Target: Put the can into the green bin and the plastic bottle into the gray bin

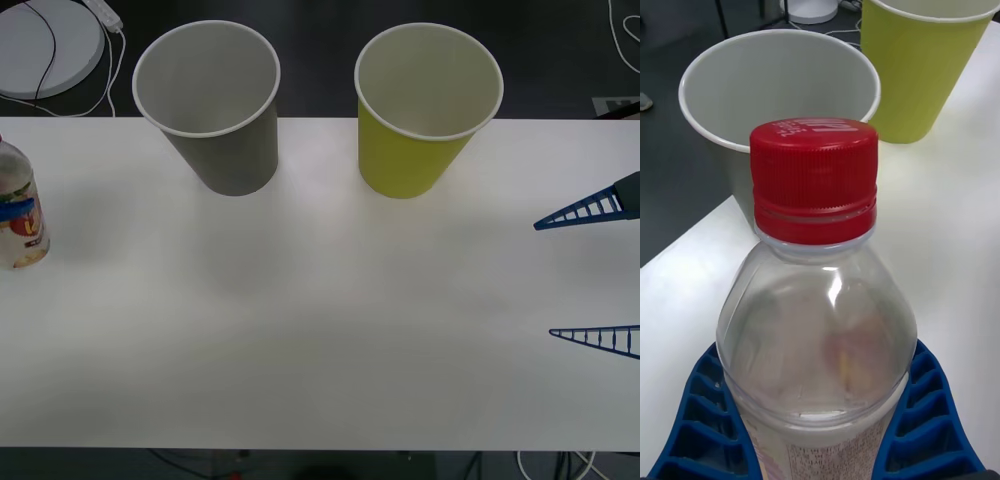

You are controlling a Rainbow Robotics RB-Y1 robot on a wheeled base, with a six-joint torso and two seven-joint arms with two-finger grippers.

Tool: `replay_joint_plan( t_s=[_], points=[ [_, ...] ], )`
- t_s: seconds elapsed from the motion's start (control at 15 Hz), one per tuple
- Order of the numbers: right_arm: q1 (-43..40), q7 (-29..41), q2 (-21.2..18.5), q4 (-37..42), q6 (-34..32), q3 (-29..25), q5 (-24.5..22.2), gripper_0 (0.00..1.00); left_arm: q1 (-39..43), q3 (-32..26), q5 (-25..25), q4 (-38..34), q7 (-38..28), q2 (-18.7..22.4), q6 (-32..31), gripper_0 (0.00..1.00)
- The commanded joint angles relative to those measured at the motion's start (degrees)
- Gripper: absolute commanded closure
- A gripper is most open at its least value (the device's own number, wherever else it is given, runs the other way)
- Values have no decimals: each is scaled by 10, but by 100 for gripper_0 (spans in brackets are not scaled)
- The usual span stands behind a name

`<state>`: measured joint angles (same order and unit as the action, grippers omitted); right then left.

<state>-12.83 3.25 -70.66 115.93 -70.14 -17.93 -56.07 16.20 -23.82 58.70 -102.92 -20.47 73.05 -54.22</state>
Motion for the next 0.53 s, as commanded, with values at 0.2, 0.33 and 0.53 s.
replay_joint_plan(
  t_s=[0.2,0.33,0.53],
  points=[
    [0,0,0,0,0,0,0,0,-9,0,1,13,-29,49,0,100],
    [0,0,0,0,0,0,0,0,-13,0,1,18,-41,72,0,100],
    [0,0,0,0,0,0,0,0,-24,0,23,15,-83,96,-1,100]
  ],
)
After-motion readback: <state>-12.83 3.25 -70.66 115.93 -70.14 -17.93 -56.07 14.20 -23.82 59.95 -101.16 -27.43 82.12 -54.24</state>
